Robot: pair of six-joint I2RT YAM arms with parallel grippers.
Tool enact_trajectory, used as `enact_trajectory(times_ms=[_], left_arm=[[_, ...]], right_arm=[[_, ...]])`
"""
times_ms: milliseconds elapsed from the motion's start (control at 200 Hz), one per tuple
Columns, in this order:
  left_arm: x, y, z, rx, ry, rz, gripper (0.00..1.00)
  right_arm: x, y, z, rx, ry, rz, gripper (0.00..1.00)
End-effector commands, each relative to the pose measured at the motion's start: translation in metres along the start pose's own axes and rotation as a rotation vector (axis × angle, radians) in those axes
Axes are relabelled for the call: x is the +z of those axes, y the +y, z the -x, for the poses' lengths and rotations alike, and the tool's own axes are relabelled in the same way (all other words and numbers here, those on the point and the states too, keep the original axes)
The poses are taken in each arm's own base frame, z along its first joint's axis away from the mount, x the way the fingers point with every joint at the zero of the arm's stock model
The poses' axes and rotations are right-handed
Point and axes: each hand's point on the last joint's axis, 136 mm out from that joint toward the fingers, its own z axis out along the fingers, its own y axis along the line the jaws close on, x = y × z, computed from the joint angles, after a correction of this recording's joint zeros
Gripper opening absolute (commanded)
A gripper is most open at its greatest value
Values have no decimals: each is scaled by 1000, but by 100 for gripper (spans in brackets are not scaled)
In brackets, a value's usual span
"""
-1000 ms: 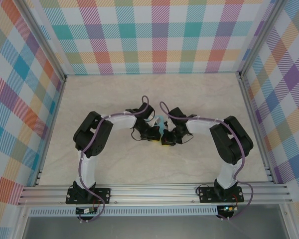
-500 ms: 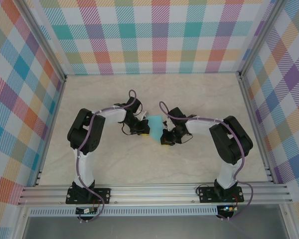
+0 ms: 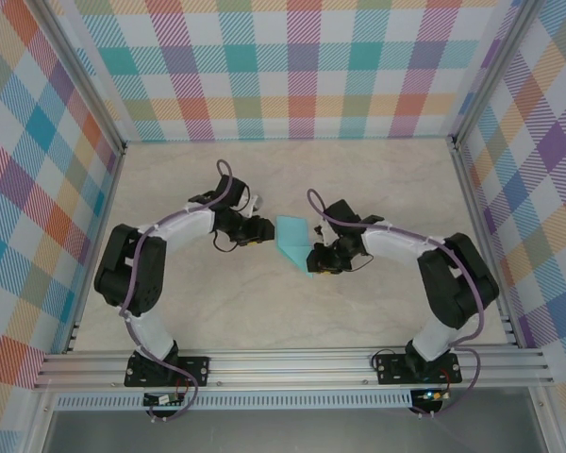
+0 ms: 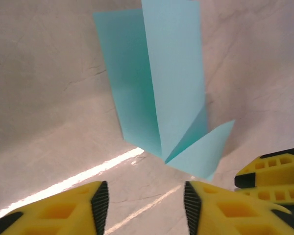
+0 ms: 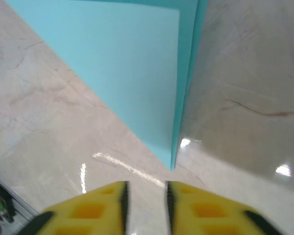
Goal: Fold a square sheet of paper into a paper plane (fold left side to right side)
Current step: Third fold the triangle at the center of the table, then fourth fold the wing at the center of the table.
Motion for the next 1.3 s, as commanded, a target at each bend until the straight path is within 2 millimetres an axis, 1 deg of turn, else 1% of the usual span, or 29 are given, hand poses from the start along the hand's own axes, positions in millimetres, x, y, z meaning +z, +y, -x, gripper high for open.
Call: enact_trajectory(times_ms=[0,35,105,275,380,500,615,715,800,830,870,915,975,1050,1100,1160,1195,1225,1295], left_arm=[[-1,-12,4,-76,-66,-100,53],[1,-13,5,-90,-78,-114,55],[7,-15,6,-106,-86,-135,57],[24,-22,10,-125,-69,-170,60],[32,-22,12,-126,-60,-158,60],[40,-23,15,-135,-47,-156,60],[48,-26,15,-144,-22,-158,57],[52,-30,15,-148,-8,-161,52],[53,-33,17,-159,-5,-156,48],[53,-34,17,-172,-2,-155,45],[53,-38,18,-178,0,-162,40],[53,-42,19,-181,-3,-166,37],[51,-46,21,-180,-8,-163,33],[50,-47,21,-181,-11,-151,30],[50,-49,22,-183,-14,-152,28],[49,-49,22,-187,-16,-151,28],[49,-49,23,-186,-17,-149,28],[49,-49,23,-187,-19,-148,28],[48,-50,23,-189,-19,-146,28]], right_arm=[[-23,-15,5,-67,-46,-130,46],[-24,-18,10,-77,-62,-158,53],[-21,-20,21,-94,-74,-187,59],[-7,-16,51,-107,-114,-191,60],[3,-19,63,-102,-118,-209,60],[14,-25,69,-100,-112,-232,59],[15,-31,71,-102,-128,-263,59],[9,-35,73,-115,-158,-285,60],[-1,-35,75,-137,-195,-302,61],[-5,-34,75,-146,-211,-306,61],[-18,-30,76,-165,-254,-302,61],[-33,-24,75,-190,-307,-297,64],[-52,-15,71,-229,-361,-284,65],[-65,-4,59,-278,-394,-263,66],[-65,4,49,-306,-403,-249,66],[-57,10,38,-342,-409,-260,66],[-49,17,30,-379,-412,-275,66],[-43,17,27,-387,-416,-294,66],[-26,28,22,-411,-426,-292,65]])
